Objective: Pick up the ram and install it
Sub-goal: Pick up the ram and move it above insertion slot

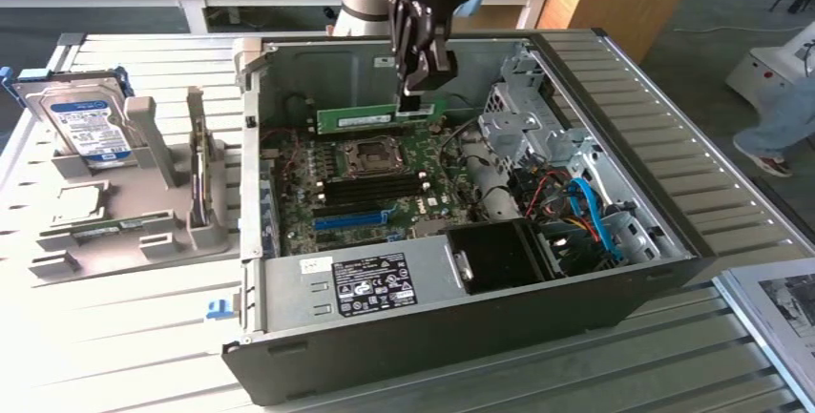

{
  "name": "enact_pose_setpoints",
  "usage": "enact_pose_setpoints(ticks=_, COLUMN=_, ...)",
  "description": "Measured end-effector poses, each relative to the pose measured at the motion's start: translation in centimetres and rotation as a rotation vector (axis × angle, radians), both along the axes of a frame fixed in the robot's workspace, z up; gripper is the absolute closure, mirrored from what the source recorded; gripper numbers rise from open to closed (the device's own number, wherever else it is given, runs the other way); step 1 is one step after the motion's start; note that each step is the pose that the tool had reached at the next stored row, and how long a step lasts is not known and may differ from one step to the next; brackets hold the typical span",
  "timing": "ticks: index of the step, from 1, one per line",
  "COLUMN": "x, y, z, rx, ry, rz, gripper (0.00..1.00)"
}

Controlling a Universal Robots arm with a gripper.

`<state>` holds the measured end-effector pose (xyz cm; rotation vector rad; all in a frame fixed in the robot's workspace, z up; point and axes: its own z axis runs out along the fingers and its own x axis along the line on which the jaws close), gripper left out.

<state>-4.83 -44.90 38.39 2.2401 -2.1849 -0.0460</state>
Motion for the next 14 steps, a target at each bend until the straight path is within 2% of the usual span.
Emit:
enact_pose_setpoints(ticks=8, x=0.0, y=0.0, z=-0.91, rx=0.0001, ry=0.0, rz=0.0, gripper=0.88)
enact_pose_setpoints(ticks=14, x=0.0, y=0.0, z=-1.04, rx=0.0, ry=0.0, rz=0.0, gripper=0.88)
